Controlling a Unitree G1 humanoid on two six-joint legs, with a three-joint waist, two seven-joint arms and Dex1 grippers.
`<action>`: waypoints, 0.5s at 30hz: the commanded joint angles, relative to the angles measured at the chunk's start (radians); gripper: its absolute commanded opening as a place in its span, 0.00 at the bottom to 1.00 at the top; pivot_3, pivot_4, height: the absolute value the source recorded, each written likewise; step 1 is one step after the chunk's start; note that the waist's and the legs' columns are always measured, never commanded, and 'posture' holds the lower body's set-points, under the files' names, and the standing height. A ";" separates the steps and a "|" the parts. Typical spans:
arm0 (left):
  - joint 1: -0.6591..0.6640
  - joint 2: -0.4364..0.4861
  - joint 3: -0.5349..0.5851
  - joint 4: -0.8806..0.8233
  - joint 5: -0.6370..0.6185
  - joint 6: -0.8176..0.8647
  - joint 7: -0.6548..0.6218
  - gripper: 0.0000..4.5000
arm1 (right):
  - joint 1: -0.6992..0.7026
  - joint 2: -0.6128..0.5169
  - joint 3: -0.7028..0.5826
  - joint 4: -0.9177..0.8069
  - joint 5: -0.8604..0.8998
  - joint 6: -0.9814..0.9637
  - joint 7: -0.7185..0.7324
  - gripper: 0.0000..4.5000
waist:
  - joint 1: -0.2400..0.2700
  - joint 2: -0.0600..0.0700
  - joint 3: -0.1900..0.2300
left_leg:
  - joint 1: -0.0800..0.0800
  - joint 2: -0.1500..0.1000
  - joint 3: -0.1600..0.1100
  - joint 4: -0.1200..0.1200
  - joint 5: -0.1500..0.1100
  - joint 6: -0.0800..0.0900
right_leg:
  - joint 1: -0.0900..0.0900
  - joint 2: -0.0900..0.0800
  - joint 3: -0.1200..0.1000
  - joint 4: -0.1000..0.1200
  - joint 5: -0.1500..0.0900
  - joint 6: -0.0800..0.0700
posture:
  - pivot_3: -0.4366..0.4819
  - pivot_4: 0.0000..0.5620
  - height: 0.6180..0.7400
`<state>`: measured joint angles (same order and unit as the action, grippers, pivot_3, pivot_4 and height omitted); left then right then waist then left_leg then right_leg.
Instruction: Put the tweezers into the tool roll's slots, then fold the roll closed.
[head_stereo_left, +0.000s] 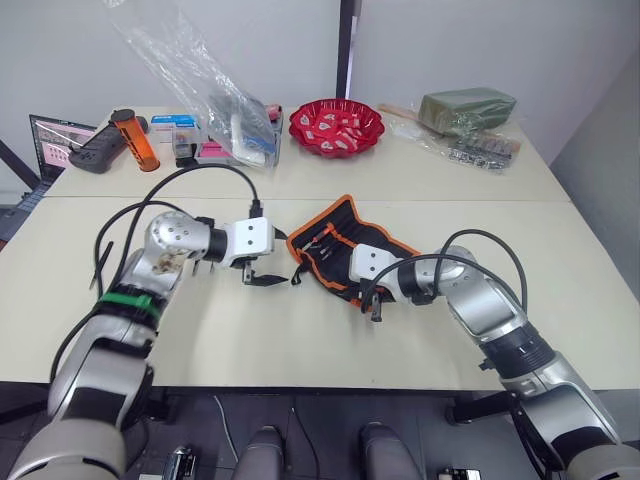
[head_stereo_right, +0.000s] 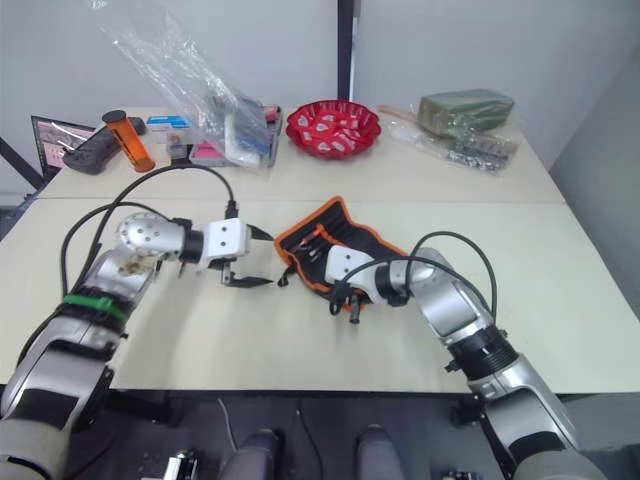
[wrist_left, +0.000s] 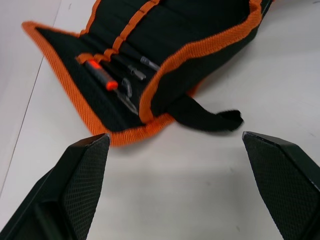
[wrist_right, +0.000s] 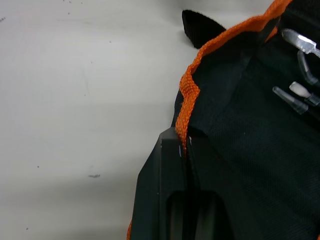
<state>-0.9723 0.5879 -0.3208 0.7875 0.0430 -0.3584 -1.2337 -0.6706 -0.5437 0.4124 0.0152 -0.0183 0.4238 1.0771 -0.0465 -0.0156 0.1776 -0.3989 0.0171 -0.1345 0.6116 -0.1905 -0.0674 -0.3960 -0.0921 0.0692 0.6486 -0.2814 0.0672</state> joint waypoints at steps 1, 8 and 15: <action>-0.101 -0.032 0.004 0.139 0.031 -0.115 -0.029 1.00 | 0.010 -0.009 -0.030 -0.052 0.008 0.025 -0.014 0.01 | -0.002 0.000 0.000 | -0.001 0.000 0.000 0.000 0.000 0.000 | -0.001 0.000 0.000 0.000 0.000 0.000 | 0.48 0.27 1.00; -0.185 -0.122 -0.008 0.297 0.090 -0.226 -0.030 0.88 | 0.035 0.005 -0.067 -0.092 0.036 0.088 -0.053 0.00 | -0.002 0.000 0.000 | -0.001 0.000 0.000 0.000 0.000 0.000 | -0.001 0.000 0.000 0.001 0.000 0.000 | 0.48 0.27 1.00; -0.204 -0.147 -0.022 0.349 0.158 -0.300 -0.016 0.38 | 0.037 -0.008 -0.072 -0.106 0.033 0.113 -0.078 0.00 | -0.003 0.000 0.000 | -0.001 0.000 -0.001 0.001 0.000 0.000 | -0.001 0.000 0.000 0.001 0.000 0.001 | 0.48 0.27 1.00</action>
<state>-1.1459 0.4384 -0.3523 1.1370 0.1984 -0.6355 -1.2566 -0.6378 -0.5420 0.3737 -0.0512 0.0091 0.5313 1.0105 -0.0500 -0.0157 0.1776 -0.3997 0.0166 -0.1351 0.6126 -0.1904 -0.0672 -0.3967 -0.0923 0.0693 0.6498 -0.2815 0.0678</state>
